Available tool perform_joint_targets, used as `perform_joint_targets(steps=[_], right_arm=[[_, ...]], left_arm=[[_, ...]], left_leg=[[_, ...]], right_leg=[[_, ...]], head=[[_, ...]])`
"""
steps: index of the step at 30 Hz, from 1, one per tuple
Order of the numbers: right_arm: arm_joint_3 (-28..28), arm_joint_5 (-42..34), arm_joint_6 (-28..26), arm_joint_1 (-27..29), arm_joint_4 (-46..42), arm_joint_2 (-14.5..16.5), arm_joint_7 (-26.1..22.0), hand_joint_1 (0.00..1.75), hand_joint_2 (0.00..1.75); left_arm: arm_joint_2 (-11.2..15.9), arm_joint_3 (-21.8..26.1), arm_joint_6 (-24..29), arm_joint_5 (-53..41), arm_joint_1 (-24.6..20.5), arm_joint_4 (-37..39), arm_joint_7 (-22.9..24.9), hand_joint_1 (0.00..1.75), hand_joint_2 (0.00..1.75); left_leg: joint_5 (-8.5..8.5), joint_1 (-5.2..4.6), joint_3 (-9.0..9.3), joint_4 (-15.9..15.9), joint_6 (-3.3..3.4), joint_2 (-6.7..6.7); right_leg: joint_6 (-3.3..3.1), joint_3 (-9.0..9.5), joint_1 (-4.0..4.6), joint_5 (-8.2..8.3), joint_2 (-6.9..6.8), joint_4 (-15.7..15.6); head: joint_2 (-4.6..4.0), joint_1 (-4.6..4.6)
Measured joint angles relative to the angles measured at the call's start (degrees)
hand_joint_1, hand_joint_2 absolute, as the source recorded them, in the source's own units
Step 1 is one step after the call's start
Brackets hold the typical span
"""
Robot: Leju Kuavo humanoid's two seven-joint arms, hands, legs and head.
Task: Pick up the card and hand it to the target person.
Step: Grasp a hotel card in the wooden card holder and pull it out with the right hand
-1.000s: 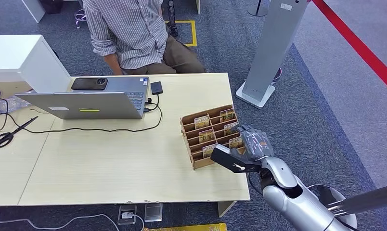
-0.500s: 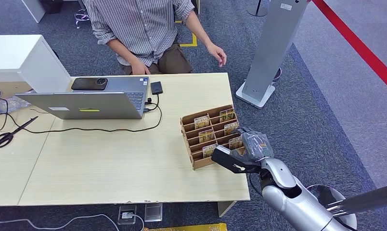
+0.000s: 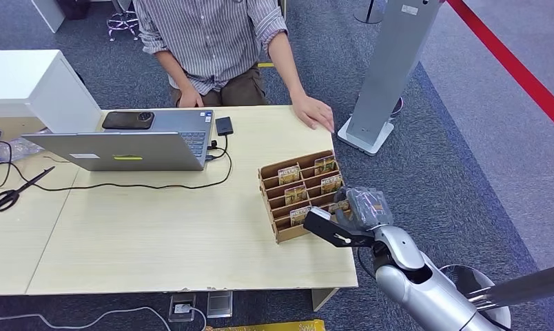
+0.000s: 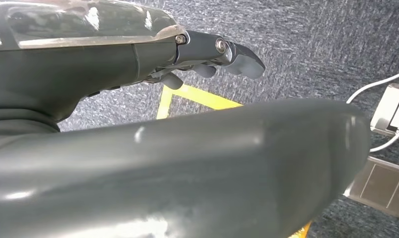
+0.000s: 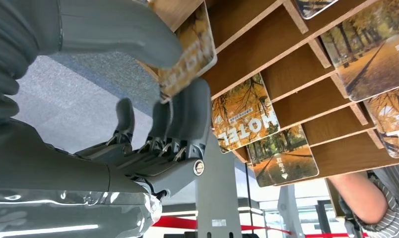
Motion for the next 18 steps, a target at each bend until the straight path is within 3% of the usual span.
perform_joint_targets(steps=[9,12,16,18], right_arm=[[0.0,0.1,0.0,0.0,0.0,0.0,0.2,1.06,1.75],[0.0,0.1,0.1,0.2,0.0,0.0,0.3,0.97,1.75],[0.0,0.1,0.2,0.4,0.0,0.0,0.2,1.39,1.75],[0.0,0.1,0.3,0.6,0.0,0.0,0.2,1.36,1.75]], left_arm=[[0.1,0.0,-0.1,0.5,0.0,0.0,0.0,0.0,0.0],[0.1,0.0,-0.1,0.7,0.0,0.0,-0.1,0.0,0.0],[0.2,0.0,-0.1,0.8,0.0,0.0,-0.2,0.0,0.0],[0.2,0.0,-0.1,0.8,0.0,0.0,-0.2,0.0,0.0]], left_leg=[[0.0,0.0,0.0,0.0,0.0,0.0],[0.0,0.0,0.0,0.0,0.0,0.0],[0.0,0.0,0.0,0.0,0.0,0.0],[0.0,0.0,-0.01,0.0,0.0,0.0]], right_leg=[[0.0,-0.01,0.0,0.0,0.0,0.0],[0.0,-0.01,0.0,0.0,0.0,0.0],[0.0,-0.01,0.0,0.0,0.0,0.0],[0.0,-0.01,0.0,0.0,0.0,0.0]], head=[[-0.01,0.02],[-0.01,0.02],[0.01,0.01],[0.0,0.01]])
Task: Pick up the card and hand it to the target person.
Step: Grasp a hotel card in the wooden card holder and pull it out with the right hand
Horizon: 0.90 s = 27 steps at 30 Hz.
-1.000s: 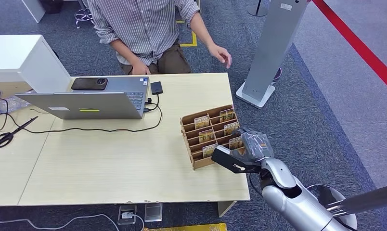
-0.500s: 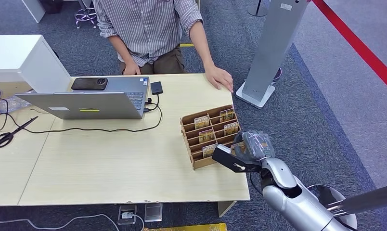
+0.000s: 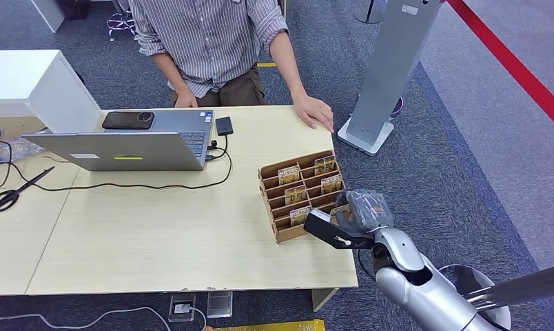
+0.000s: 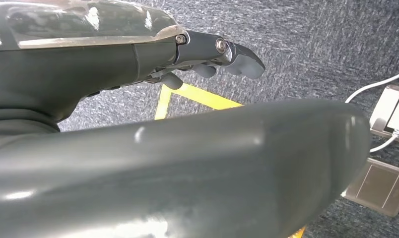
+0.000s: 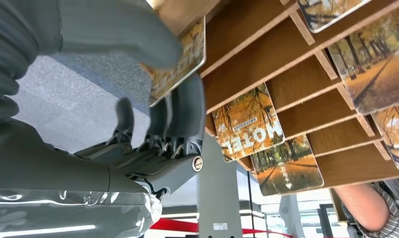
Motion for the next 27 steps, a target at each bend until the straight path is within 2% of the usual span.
perform_joint_targets(steps=[3,6,8,12,18,27], right_arm=[[0.0,0.1,0.1,0.2,0.0,0.0,-0.1,1.34,1.75],[0.0,0.2,0.1,0.2,0.1,0.0,-0.2,1.51,1.75],[0.0,0.3,0.0,0.2,0.1,0.0,-0.2,1.57,1.75],[0.0,0.6,0.0,0.1,0.1,0.0,-0.2,1.5,1.75],[0.0,0.8,-0.1,0.1,0.1,0.0,-0.1,1.48,1.75],[-0.1,-1.3,0.8,-0.1,-0.4,0.1,-0.3,1.48,1.75]], left_arm=[[0.1,0.0,0.1,0.0,0.0,0.0,0.0,0.0,0.0],[0.1,0.0,0.1,0.1,0.0,0.0,0.0,0.0,0.0],[0.1,0.0,0.4,0.0,0.0,0.0,0.0,0.0,0.0],[0.2,0.0,2.2,-0.1,0.0,0.0,0.1,0.0,1.75],[0.2,-0.2,5.3,-1.5,0.0,0.0,0.4,0.0,1.75],[0.5,-0.5,5.6,-0.9,0.0,0.0,1.9,0.0,1.75]], left_leg=[[0.0,0.0,0.0,0.0,0.0,0.0],[0.0,0.0,0.01,0.0,0.0,0.0],[0.0,0.0,0.01,0.0,0.0,0.0],[0.0,0.0,0.02,0.0,0.0,0.0],[0.0,0.0,0.03,0.0,0.0,0.0],[0.0,0.0,0.02,0.0,0.0,0.0]], right_leg=[[0.0,0.0,0.0,0.0,0.0,0.0],[0.0,0.01,0.0,0.0,0.0,0.0],[0.0,0.01,0.0,0.0,0.0,0.0],[0.0,0.02,0.0,0.0,0.0,0.0],[0.0,0.02,0.0,0.0,0.0,0.0],[0.0,0.02,0.0,0.0,0.0,0.0]], head=[[0.0,-0.01],[-0.01,0.0],[-0.01,0.01],[0.0,-0.01],[-0.01,-0.02],[0.0,0.01]])
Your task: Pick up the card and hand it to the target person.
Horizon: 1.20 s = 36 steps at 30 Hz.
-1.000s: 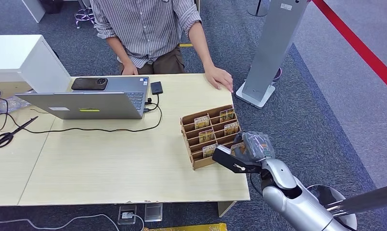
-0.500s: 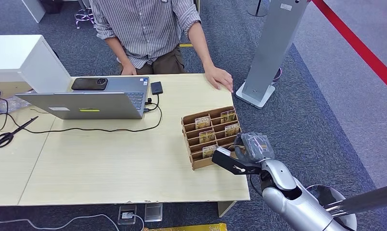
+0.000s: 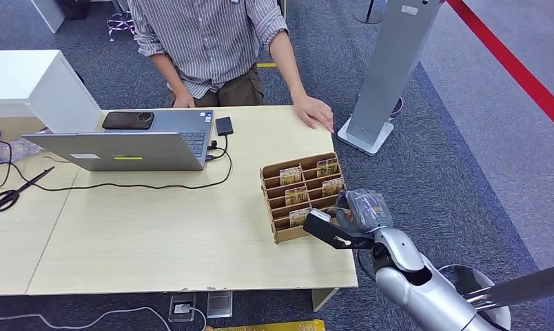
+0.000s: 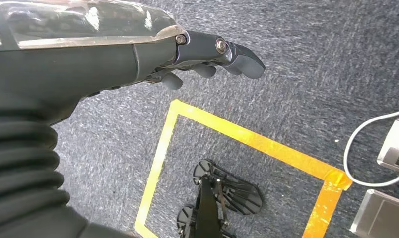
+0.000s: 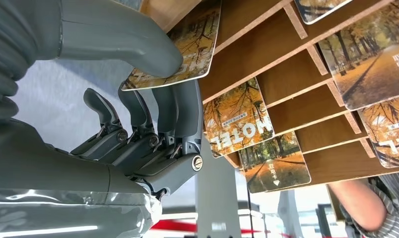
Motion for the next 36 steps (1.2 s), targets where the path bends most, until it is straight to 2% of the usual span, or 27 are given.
perform_joint_targets(steps=[4,10,15,21,26,32,36], right_arm=[[-0.3,-6.3,4.7,-1.0,-2.1,-0.3,0.7,1.48,1.75],[-0.9,-16.0,15.4,-6.5,-9.2,-2.5,5.9,1.48,1.75],[-0.8,-23.4,20.0,-13.8,-16.3,-4.6,8.3,1.48,1.75],[0.2,-26.9,23.7,-21.7,-22.6,-6.1,9.1,1.48,1.75],[1.2,-24.3,20.3,-24.6,-24.9,-5.8,5.5,1.48,1.75],[2.0,-13.2,8.1,-24.2,-22.6,-3.6,-0.8,1.48,1.75],[1.7,-9.6,-0.5,-22.1,-17.3,-1.4,-7.0,1.48,1.75]], left_arm=[[0.2,-0.4,0.3,0.2,0.0,0.0,0.6,0.0,1.75],[0.6,-1.0,0.6,1.4,0.0,0.0,0.6,0.0,1.75],[0.8,-1.3,0.7,2.4,0.0,0.0,0.4,0.0,1.75],[0.8,-2.0,0.7,2.8,0.0,0.0,0.6,0.0,1.75],[0.8,-2.4,0.9,2.8,0.0,0.0,0.8,0.0,1.75],[0.3,-3.3,0.6,2.8,0.0,0.0,0.0,0.0,1.75],[0.0,-4.1,0.4,3.0,0.0,0.0,-0.6,0.0,1.75]], left_leg=[[0.01,0.0,-0.01,0.0,0.0,0.01],[0.03,0.0,-0.01,0.0,-0.02,0.01],[0.04,0.0,-0.01,0.0,-0.01,0.02],[0.04,0.0,-0.02,0.0,-0.01,0.01],[0.04,0.0,-0.05,0.0,-0.01,0.0],[0.04,0.0,-0.07,0.0,-0.01,-0.01],[0.04,0.0,-0.07,0.0,-0.01,-0.01]], right_leg=[[0.0,-0.01,0.0,0.0,0.01,0.0],[0.0,-0.02,0.0,0.02,0.02,0.0],[0.0,-0.03,0.0,0.04,0.03,0.0],[0.0,-0.04,0.0,0.04,0.02,0.0],[0.0,-0.03,0.0,0.04,0.02,0.0],[0.01,-0.03,0.0,0.04,0.0,0.0],[0.01,-0.03,0.01,0.04,0.0,0.0]], head=[[-0.01,-0.01],[-0.01,0.01],[0.0,0.0],[0.0,-0.01],[-0.01,-0.01],[0.01,0.0],[-0.01,0.03]])
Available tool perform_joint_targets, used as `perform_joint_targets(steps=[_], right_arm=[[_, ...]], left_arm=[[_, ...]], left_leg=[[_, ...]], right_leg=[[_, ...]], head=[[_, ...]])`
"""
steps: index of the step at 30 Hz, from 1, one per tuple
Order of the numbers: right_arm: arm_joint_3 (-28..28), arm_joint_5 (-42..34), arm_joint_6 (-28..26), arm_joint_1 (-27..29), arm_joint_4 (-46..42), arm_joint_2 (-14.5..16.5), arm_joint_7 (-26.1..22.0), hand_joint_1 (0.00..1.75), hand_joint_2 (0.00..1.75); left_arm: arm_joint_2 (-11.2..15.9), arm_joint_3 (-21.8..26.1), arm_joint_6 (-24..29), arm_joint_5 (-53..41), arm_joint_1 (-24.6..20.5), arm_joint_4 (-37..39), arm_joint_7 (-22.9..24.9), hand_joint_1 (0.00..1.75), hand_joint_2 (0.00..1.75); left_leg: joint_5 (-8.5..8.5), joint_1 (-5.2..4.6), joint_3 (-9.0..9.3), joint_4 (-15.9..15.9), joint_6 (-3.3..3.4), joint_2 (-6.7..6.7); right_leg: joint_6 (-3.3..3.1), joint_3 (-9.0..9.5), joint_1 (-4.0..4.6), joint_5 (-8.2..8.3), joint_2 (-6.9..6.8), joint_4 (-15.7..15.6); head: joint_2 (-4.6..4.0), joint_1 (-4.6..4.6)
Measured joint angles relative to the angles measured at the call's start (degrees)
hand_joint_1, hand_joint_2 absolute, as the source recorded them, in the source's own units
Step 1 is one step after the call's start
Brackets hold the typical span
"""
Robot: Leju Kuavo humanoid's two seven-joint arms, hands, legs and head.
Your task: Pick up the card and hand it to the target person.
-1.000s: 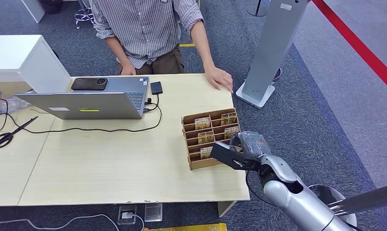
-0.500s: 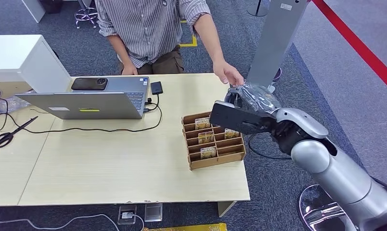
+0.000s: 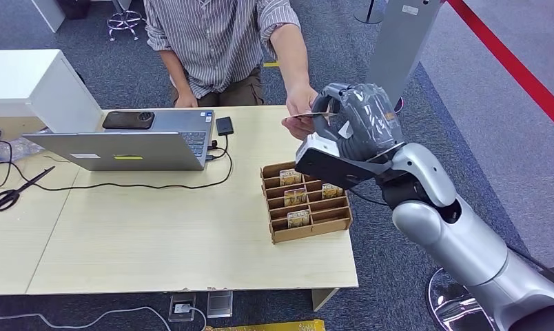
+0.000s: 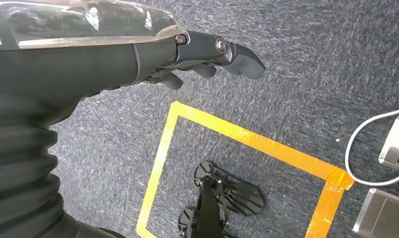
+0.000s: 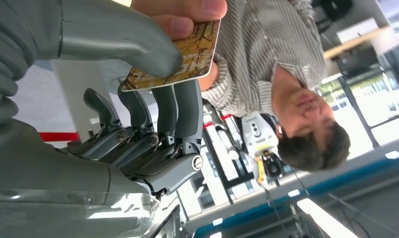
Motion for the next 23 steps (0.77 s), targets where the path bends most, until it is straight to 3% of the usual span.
perform_joint_targets(steps=[5,9,10,14,18,23], right_arm=[[-0.2,2.6,-5.2,2.1,6.0,1.9,-3.1,1.48,1.75],[-0.2,2.2,-5.9,2.6,10.0,3.1,-3.8,0.0,1.75],[-0.1,1.9,-6.0,2.7,10.8,3.4,-3.9,0.0,1.75],[0.0,0.4,-6.3,2.7,12.9,4.4,-4.4,0.0,1.75],[0.0,-4.4,-6.9,2.8,14.5,5.2,-5.8,0.0,1.75],[-0.4,-22.2,-6.6,4.5,15.4,5.8,-9.7,0.0,1.75]], left_arm=[[-0.1,-0.9,0.0,0.0,0.0,0.0,-0.7,0.0,1.75],[-0.1,-1.5,0.5,0.0,0.0,0.0,-0.6,0.0,1.75],[-0.1,-1.6,0.8,0.0,0.0,0.0,-0.3,0.0,1.75],[-0.1,-2.1,1.3,0.4,0.0,0.0,-0.1,0.0,0.0],[-0.1,-2.4,1.5,1.4,0.0,0.0,-0.1,0.0,0.0],[-0.1,-2.5,1.9,2.7,0.0,0.0,-0.1,0.0,0.0]], left_leg=[[0.0,0.0,0.0,0.0,0.0,-0.01],[0.0,0.0,-0.01,0.0,0.0,-0.01],[0.0,0.0,-0.01,0.0,0.0,-0.01],[0.0,0.0,-0.04,0.0,0.0,-0.01],[0.0,0.0,-0.08,0.0,0.0,-0.01],[0.0,0.0,-0.07,0.0,0.0,-0.01]], right_leg=[[0.0,0.0,0.0,0.0,-0.01,0.0],[0.0,-0.01,0.0,0.0,-0.01,0.0],[0.0,-0.01,0.0,0.0,-0.01,0.0],[0.0,-0.05,0.0,0.0,-0.01,0.0],[0.0,-0.1,0.0,0.0,-0.01,0.0],[0.0,-0.1,0.0,0.0,-0.01,0.0]], head=[[0.0,-0.02],[0.01,-0.02],[0.01,-0.01],[0.0,-0.04],[0.0,-0.04],[0.01,0.0]])
